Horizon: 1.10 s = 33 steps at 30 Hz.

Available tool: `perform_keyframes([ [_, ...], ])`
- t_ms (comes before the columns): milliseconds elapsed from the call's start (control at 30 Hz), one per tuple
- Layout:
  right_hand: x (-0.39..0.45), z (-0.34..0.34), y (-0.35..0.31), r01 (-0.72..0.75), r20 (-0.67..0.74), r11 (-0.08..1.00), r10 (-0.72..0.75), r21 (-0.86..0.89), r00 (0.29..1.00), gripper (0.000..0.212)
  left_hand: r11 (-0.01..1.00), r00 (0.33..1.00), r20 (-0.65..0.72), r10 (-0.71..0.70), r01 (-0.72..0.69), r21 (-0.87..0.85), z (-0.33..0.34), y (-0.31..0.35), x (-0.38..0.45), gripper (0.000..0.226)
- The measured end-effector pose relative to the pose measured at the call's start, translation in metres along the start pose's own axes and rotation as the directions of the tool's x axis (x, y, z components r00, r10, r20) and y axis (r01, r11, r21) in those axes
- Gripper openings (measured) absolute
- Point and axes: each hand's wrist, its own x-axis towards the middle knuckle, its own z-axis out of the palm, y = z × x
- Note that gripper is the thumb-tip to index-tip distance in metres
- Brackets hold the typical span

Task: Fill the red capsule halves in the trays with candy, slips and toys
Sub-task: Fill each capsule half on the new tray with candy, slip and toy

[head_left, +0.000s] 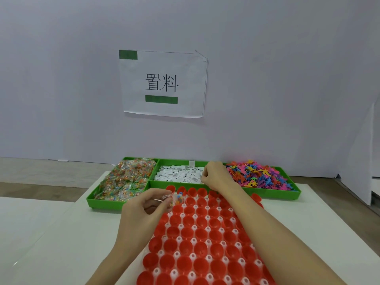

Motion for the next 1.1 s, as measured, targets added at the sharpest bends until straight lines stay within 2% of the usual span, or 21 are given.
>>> perform_keyframes([
  [67,-0.004,-0.005,0.003,-0.005,-0.028,0.996,0.007,0.089,1.0,0.029,1.0,1.0,0.006,-0.002,0.002,0.006,0.0,0.001,0.0,0.017],
  [167,-0.016,-0.022,0.004,-0.016,-0.075,0.937,0.045,0.35,0.996,0.024,0.999,1.0,0.017,-0.025,0.025,-0.02,0.0,0.007,-0.002,0.016],
  [233,-0.034,-0.039,0.001,-0.01,-0.083,0.841,0.065,0.541,0.994,0.018,0.996,0.999,0.023,-0.045,0.047,-0.078,0.0,0.014,-0.003,0.015],
  [300,-0.062,-0.056,-0.002,-0.014,-0.031,0.724,0.049,0.689,0.998,0.014,0.982,0.996,0.049,-0.075,0.082,-0.168,0.0,0.024,-0.004,0.015],
  [400,-0.117,-0.073,-0.004,-0.006,0.01,0.617,-0.002,0.787,1.0,0.011,0.942,0.985,0.138,-0.104,0.142,-0.304,0.003,0.039,-0.01,0.019],
  [600,-0.203,-0.073,-0.011,-0.01,0.01,0.543,0.003,0.84,1.0,0.014,0.924,0.951,0.292,-0.104,0.201,-0.325,0.015,0.052,-0.025,0.014],
  [800,-0.211,-0.059,-0.016,0.04,-0.035,0.565,-0.019,0.824,0.999,0.01,0.931,0.89,0.442,-0.111,0.249,-0.266,0.02,0.055,-0.032,0.016],
  [900,-0.207,-0.057,-0.017,0.055,-0.031,0.577,-0.051,0.815,0.998,0.01,0.941,0.915,0.389,-0.107,0.22,-0.258,0.021,0.055,-0.033,0.017],
  [1000,-0.204,-0.061,-0.02,0.085,-0.03,0.633,-0.097,0.77,0.995,0.01,0.955,0.947,0.3,-0.112,0.186,-0.23,0.022,0.054,-0.033,0.014],
  [1100,-0.197,-0.068,-0.025,0.112,-0.026,0.698,-0.133,0.707,0.991,0.025,0.957,0.958,0.265,-0.112,0.176,-0.23,0.021,0.053,-0.032,0.013],
])
